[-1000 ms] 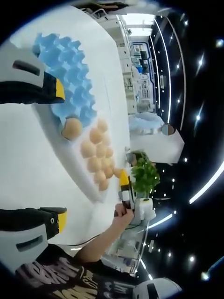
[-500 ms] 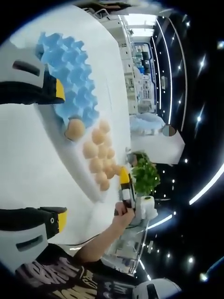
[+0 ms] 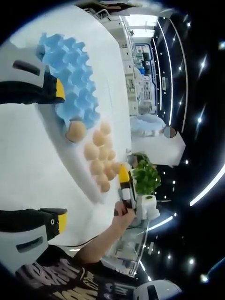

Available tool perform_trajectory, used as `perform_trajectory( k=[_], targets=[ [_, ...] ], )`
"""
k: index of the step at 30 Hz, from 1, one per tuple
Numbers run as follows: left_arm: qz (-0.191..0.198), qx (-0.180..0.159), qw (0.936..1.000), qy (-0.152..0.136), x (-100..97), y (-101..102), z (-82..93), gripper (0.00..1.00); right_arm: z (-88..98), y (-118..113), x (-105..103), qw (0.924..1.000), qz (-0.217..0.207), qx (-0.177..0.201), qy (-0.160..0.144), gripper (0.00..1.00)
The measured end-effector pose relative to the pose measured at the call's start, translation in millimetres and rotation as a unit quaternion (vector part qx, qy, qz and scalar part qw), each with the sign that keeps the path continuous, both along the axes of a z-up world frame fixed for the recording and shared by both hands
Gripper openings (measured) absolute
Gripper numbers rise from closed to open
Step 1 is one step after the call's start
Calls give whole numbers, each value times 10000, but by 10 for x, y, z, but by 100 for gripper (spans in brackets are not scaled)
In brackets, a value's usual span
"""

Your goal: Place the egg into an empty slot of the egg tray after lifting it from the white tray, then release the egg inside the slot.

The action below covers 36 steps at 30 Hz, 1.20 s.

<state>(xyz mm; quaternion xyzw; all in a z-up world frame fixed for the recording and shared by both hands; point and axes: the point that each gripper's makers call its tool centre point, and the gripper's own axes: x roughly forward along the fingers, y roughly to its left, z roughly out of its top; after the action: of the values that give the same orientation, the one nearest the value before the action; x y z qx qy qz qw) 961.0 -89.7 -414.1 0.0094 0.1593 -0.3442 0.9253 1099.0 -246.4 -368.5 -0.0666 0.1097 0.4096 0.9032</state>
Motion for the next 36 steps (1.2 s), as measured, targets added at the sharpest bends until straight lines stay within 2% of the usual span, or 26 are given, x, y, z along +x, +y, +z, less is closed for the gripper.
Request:
perform_trajectory(
  k=[14, 36],
  targets=[
    [-26, 3, 10000, 25, -7, -1, -17, 94, 58, 202, -61, 9998, 185, 63, -18, 29],
    [42, -47, 10000, 41, 8, 71, -12, 94, 15, 515, -170, 9988, 483, 29, 41, 29]
  ],
)
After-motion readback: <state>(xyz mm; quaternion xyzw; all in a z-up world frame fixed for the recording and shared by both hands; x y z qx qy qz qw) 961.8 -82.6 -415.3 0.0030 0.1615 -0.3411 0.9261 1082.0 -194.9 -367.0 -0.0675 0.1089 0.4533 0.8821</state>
